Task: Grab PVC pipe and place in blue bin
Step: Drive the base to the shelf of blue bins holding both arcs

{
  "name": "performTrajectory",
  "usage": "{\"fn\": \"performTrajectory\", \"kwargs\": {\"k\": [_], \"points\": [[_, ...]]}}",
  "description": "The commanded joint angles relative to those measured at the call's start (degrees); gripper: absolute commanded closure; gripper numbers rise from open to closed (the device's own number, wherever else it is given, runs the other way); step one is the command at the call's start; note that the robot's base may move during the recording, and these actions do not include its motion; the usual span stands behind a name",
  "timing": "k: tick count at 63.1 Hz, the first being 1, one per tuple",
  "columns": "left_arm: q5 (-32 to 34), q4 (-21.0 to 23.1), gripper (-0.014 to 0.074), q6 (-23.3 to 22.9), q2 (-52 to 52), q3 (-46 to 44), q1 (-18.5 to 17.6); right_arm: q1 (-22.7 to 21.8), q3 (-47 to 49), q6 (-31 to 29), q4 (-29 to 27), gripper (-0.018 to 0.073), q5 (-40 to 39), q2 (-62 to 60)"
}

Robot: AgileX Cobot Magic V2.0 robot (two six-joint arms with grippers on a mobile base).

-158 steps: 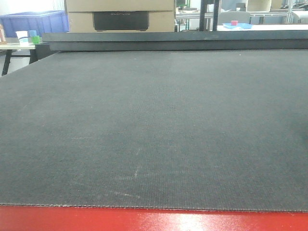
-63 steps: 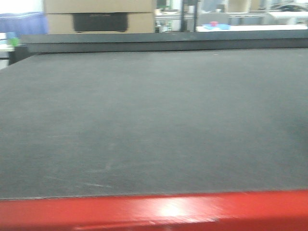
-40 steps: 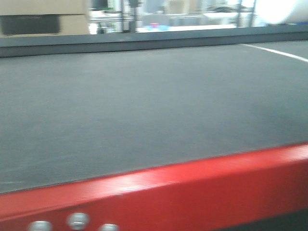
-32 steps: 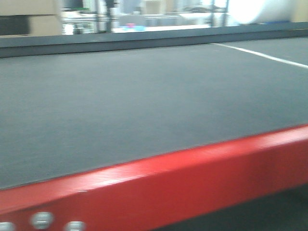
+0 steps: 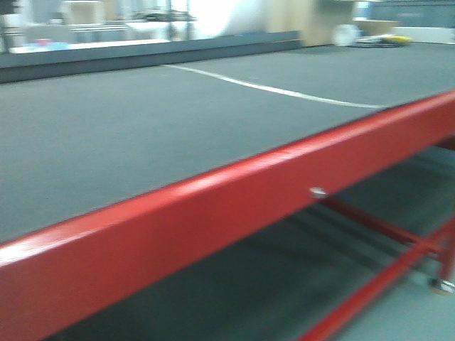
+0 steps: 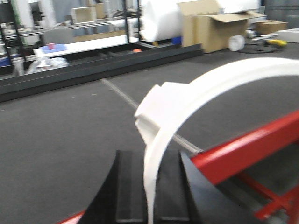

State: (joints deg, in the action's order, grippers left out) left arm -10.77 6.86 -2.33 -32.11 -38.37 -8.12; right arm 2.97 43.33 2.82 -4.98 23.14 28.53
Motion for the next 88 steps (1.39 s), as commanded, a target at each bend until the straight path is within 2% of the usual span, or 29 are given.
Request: {"fn": "performTrajectory", "kwargs": {"k": [1,88], "points": [[1.19,0.07,0.0707,-0.31,0.29,-0.06,-0.16,0.06,-0.14,-0.37,0.24,0.0727,-1.72,-0.34],[1.19,0.07,0.0707,-0.31,0.29,-0.06,-0.16,0.06,-0.14,-0.37,0.24,0.0727,-1.72,-0.45]]}}
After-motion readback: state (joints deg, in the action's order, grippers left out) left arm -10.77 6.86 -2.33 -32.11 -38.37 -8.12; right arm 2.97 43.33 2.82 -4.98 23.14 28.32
